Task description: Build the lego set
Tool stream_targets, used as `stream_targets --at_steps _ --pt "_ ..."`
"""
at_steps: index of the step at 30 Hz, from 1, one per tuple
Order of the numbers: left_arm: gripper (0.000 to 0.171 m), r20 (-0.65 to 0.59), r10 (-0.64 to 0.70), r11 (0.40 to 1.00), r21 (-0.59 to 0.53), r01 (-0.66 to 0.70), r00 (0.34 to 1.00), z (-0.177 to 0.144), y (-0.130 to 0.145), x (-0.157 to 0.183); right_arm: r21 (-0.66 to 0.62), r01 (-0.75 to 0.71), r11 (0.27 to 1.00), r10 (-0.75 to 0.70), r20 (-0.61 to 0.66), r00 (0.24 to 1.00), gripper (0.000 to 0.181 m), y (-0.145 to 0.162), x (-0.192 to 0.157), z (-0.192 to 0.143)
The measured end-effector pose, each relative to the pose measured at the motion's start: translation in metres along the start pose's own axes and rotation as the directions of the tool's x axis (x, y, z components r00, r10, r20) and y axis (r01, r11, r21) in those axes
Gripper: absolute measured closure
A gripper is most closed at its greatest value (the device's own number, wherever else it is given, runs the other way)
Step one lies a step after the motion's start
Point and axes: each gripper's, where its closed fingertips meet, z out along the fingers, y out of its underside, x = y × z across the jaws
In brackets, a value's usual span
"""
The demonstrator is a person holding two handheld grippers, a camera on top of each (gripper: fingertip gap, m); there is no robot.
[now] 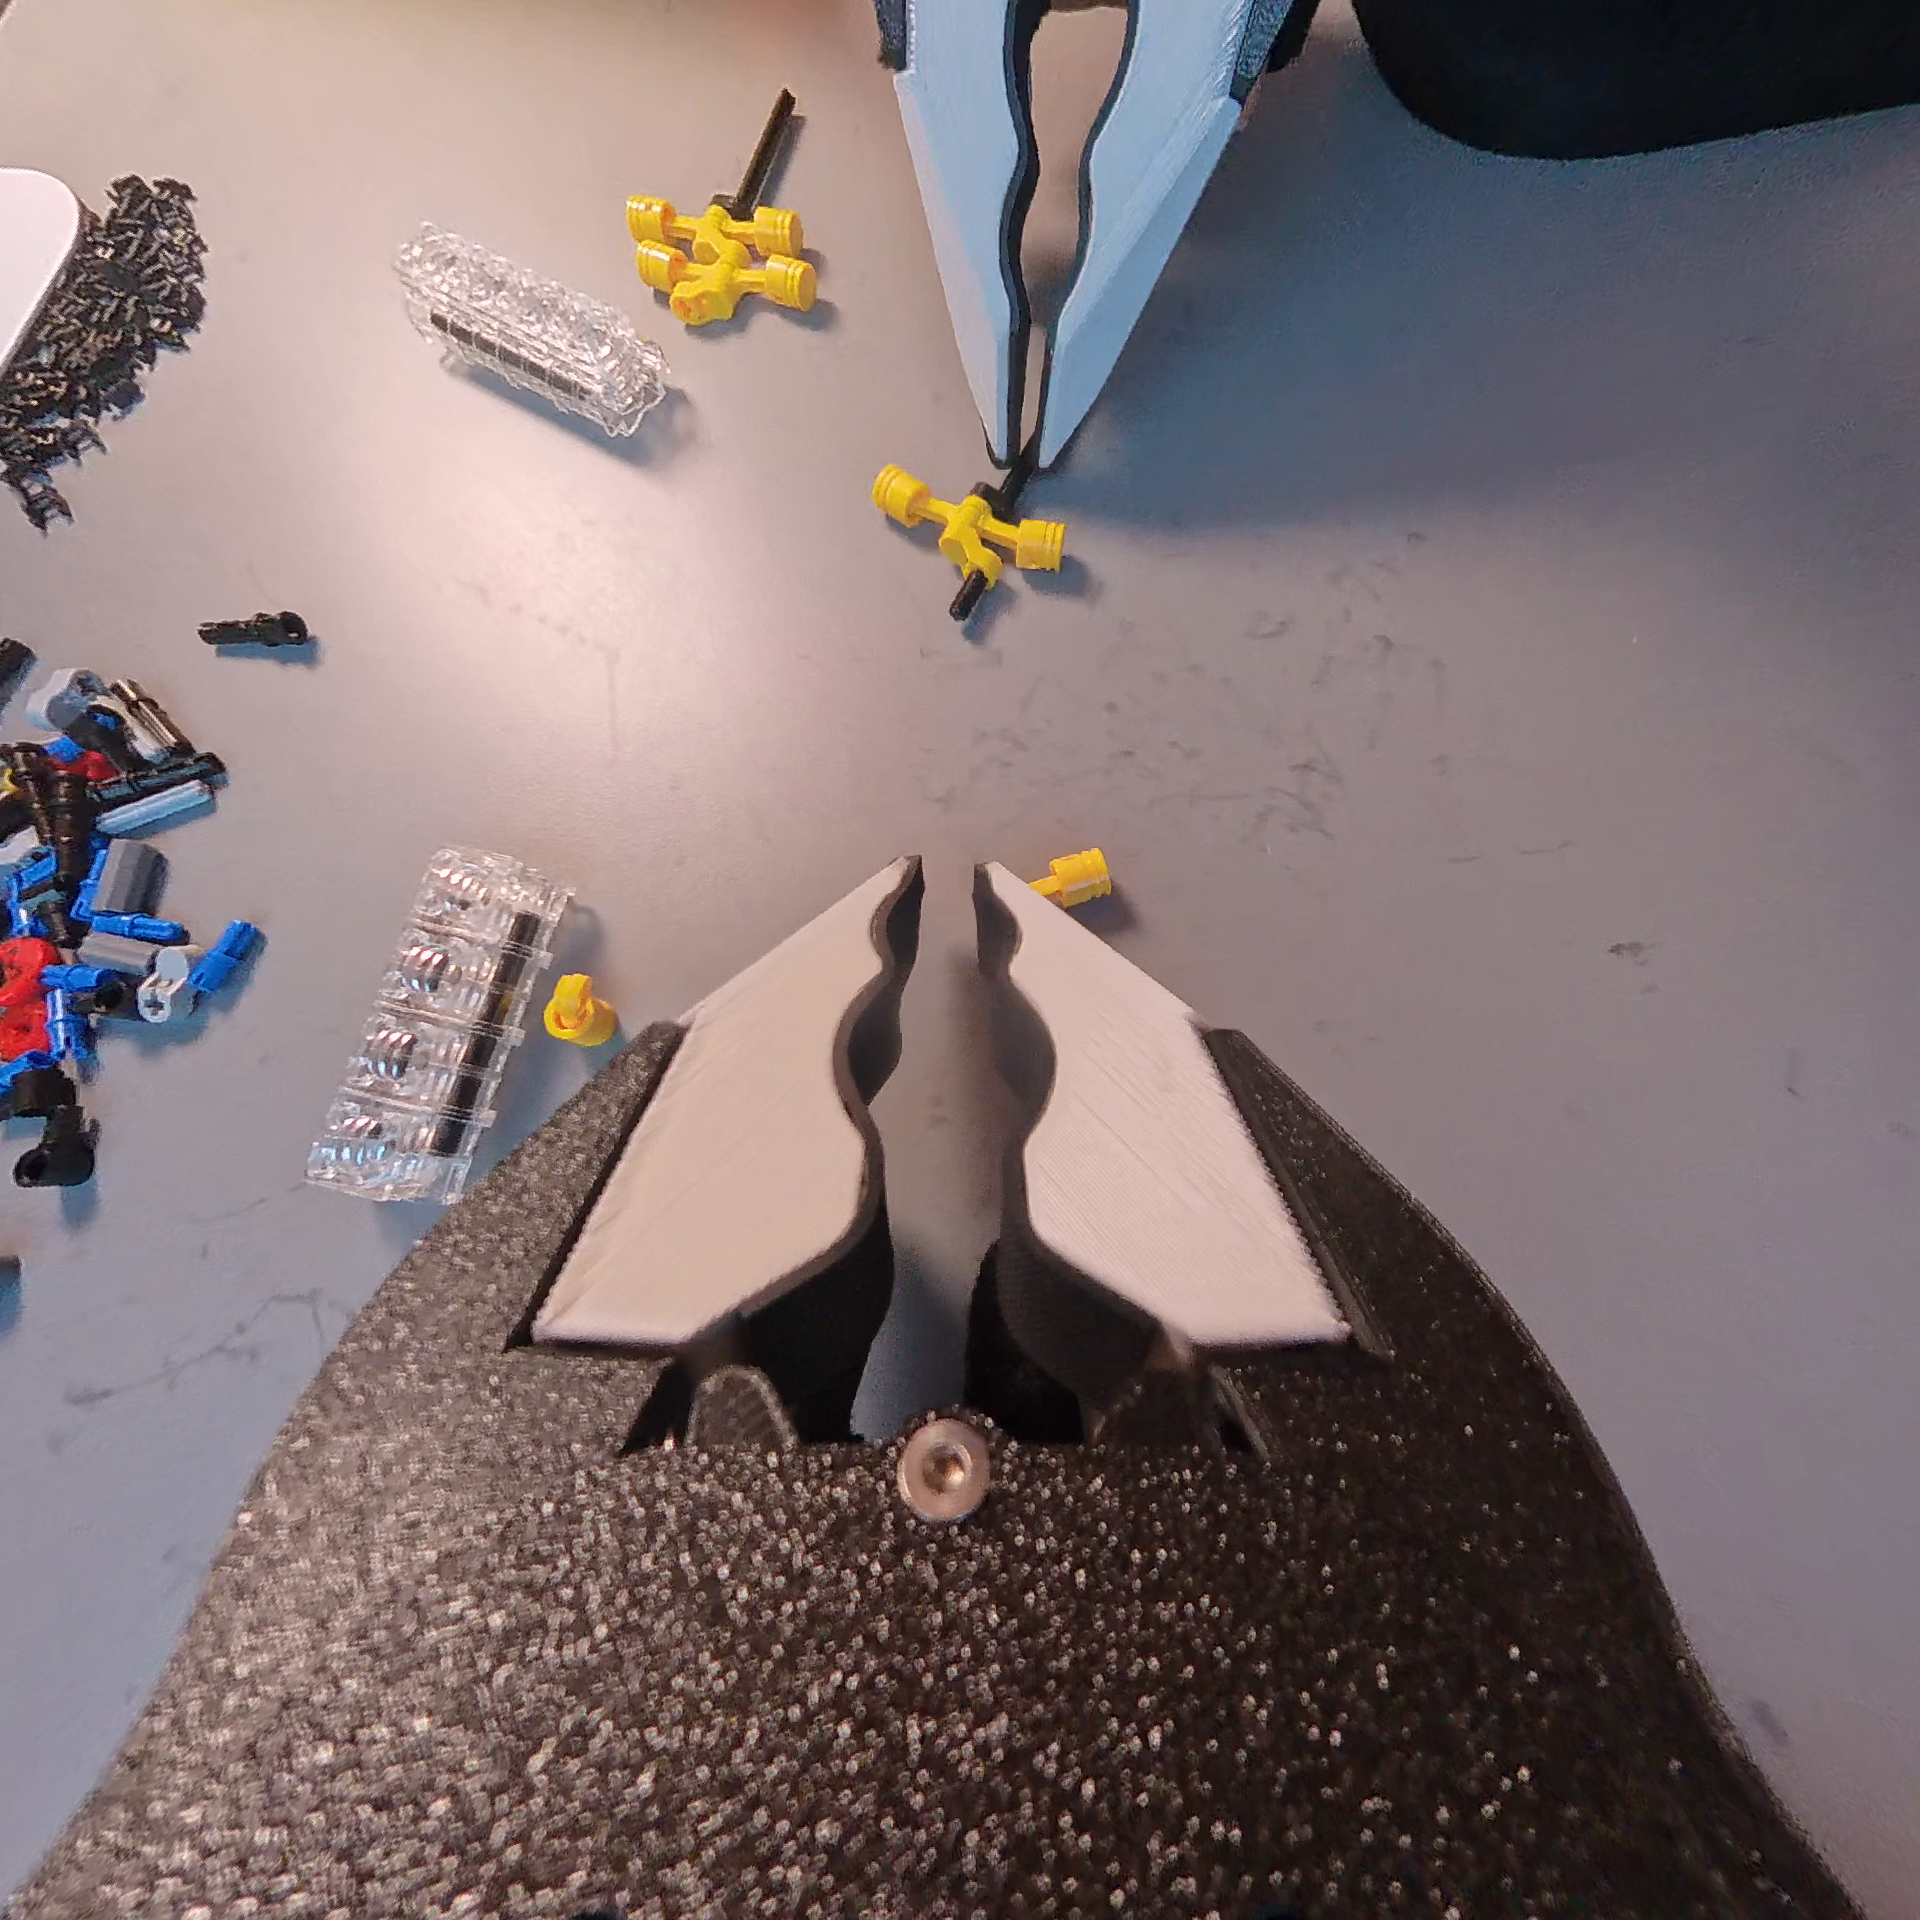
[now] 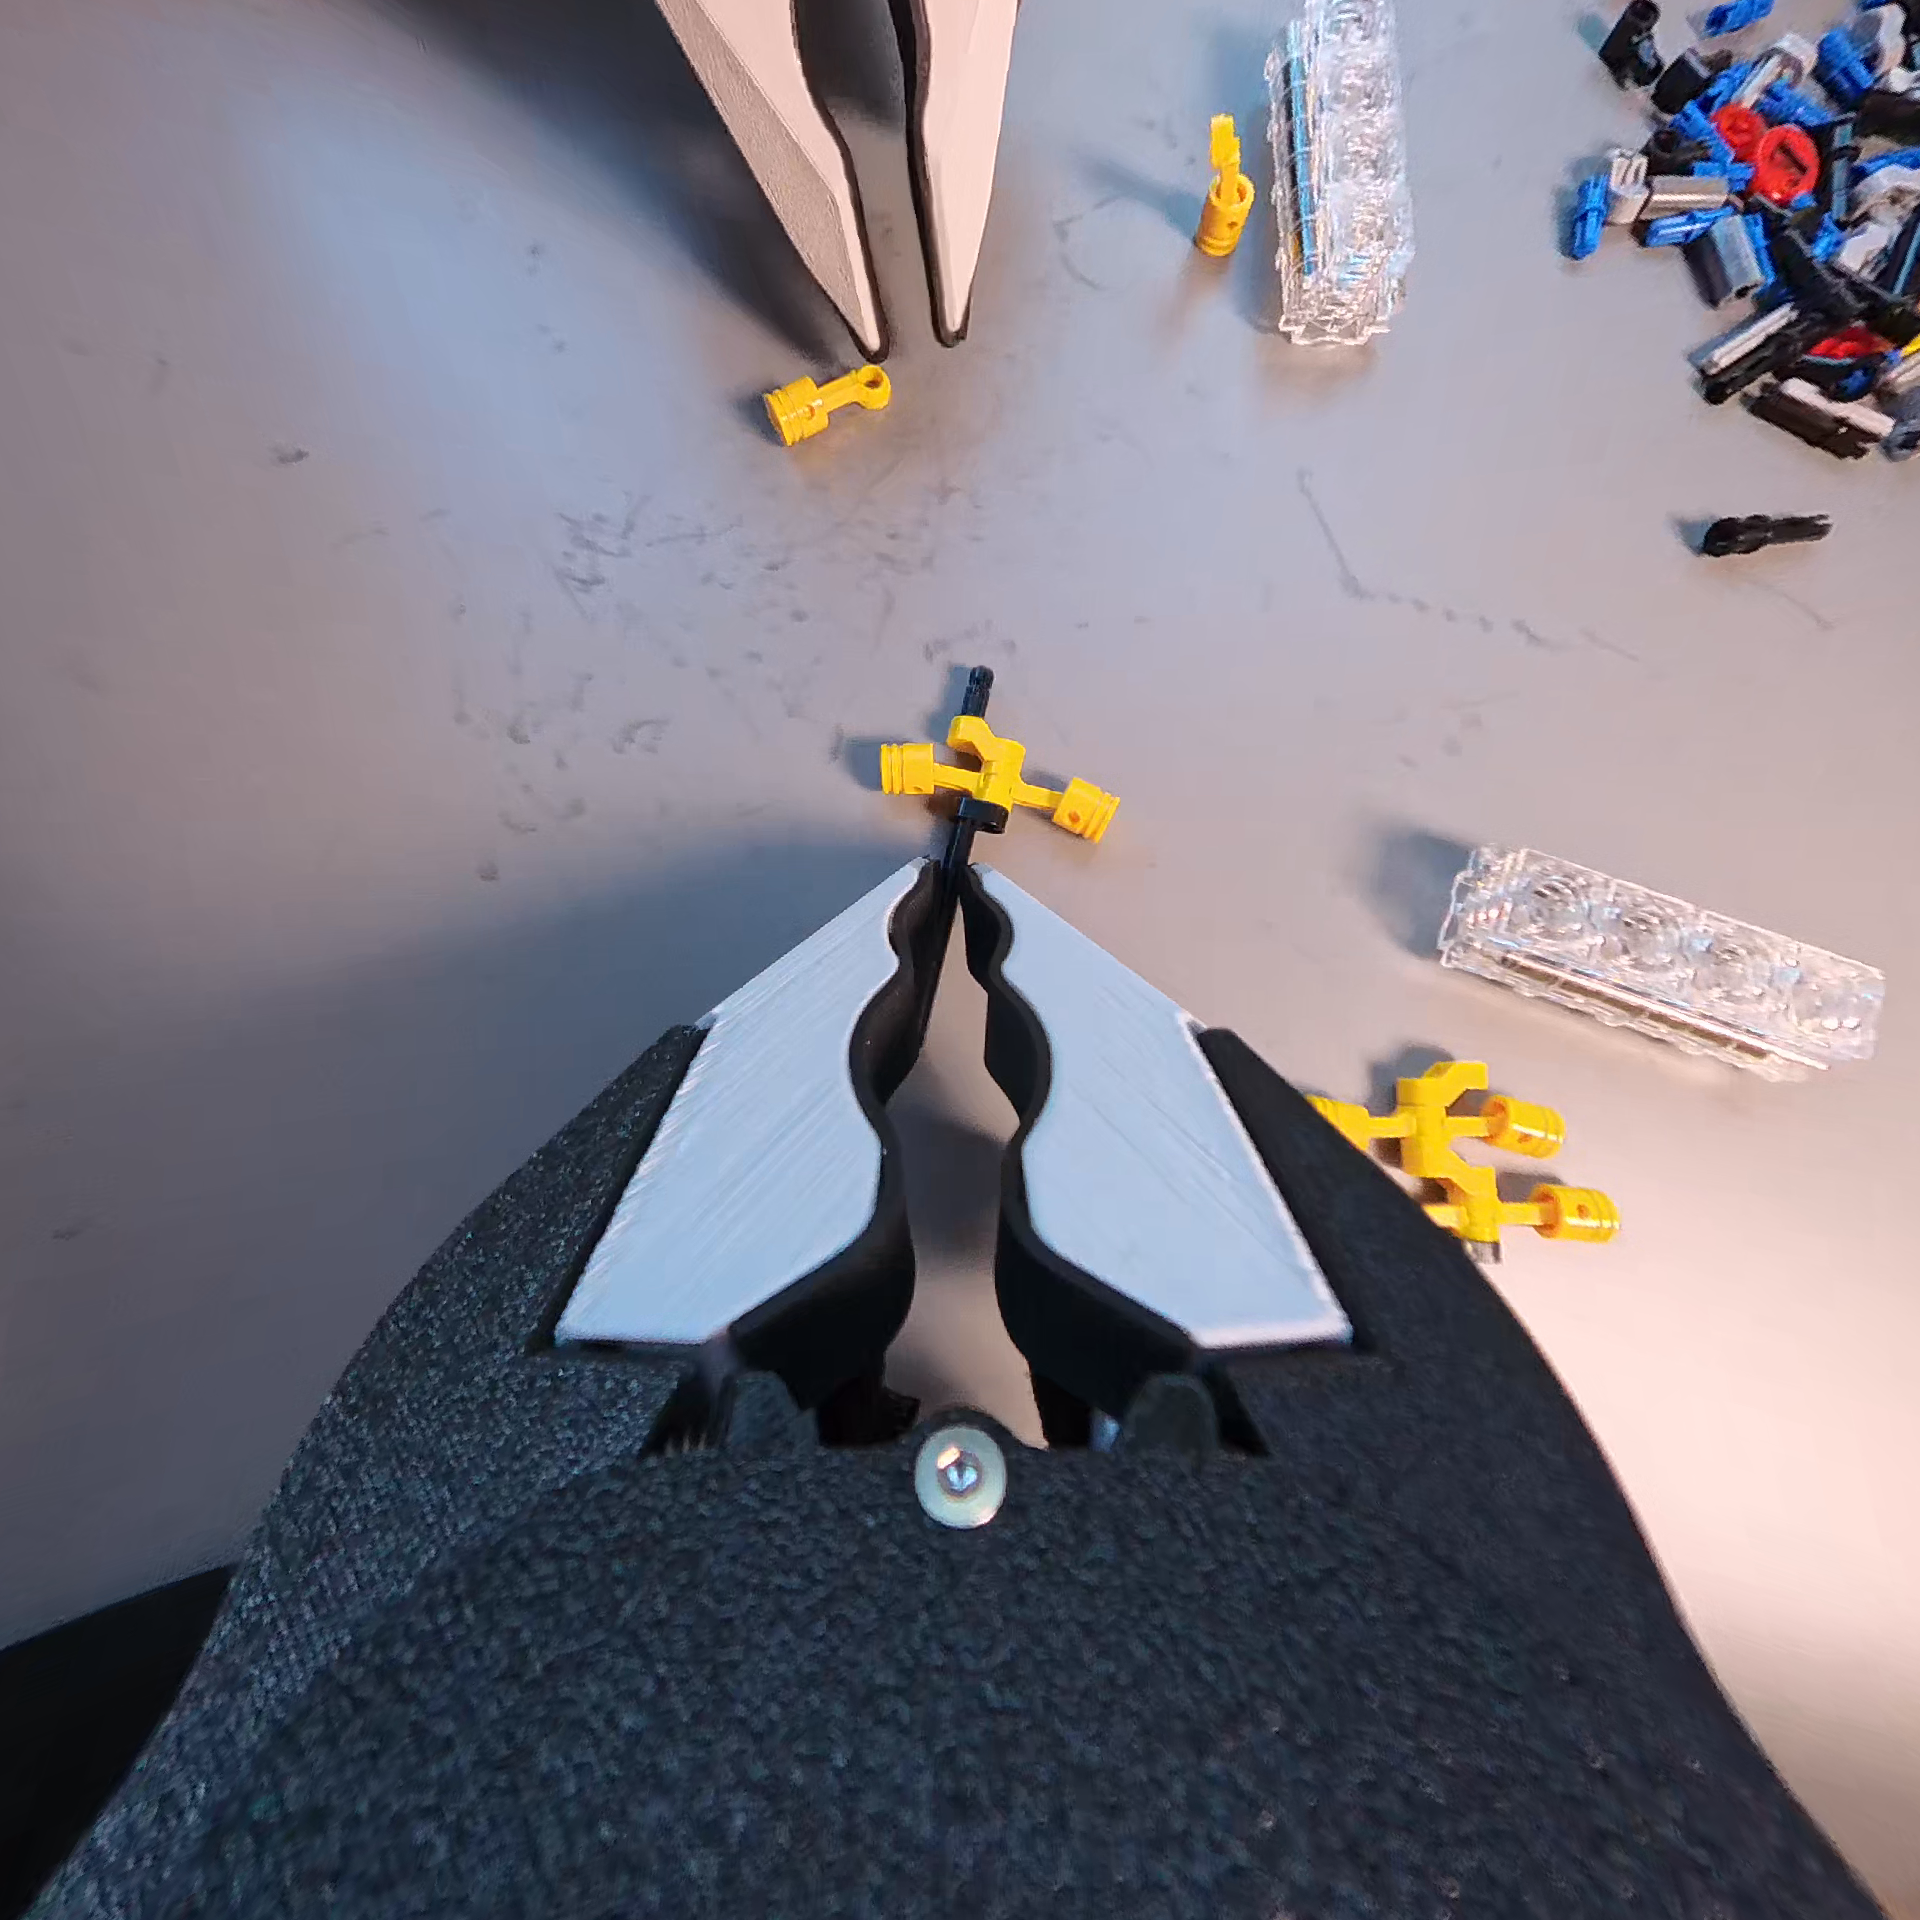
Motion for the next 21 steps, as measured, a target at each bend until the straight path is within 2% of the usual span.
stream_targets --at_steps 3,10,13,16,21 --pt "0.161 -0.01 -0.006 1.0 0.002 0.006 1.0 -0.005 0.001 -0.001 0.017 0.001 1.0 -0.001 0.011 1.0 0.177 -0.001 -0.003 0.001" --pt "0.157 -0.121 -0.042 0.998 -0.053 0.036 0.992 -0.002 0.012 0.016 0.024 0.022 0.999 -0.022 0.006 1.0 0.177 -0.003 -0.007 0.003" --pt "0.159 -0.107 -0.027 0.999 -0.034 0.024 0.994 0.004 0.009 0.015 0.028 0.035 0.999 -0.035 0.0 0.999 0.177 -0.004 -0.008 0.003" --pt "0.169 -0.066 -0.017 1.0 -0.015 0.016 0.998 0.007 0.005 0.01 0.036 0.046 0.998 -0.046 0.005 0.999 0.177 -0.006 -0.01 0.004" --pt "0.166 0.029 -0.054 0.999 0.004 0.054 0.998 0.003 0.003 -0.01 0.035 0.046 0.998 -0.047 0.008 0.999 0.177 -0.007 -0.012 0.005"
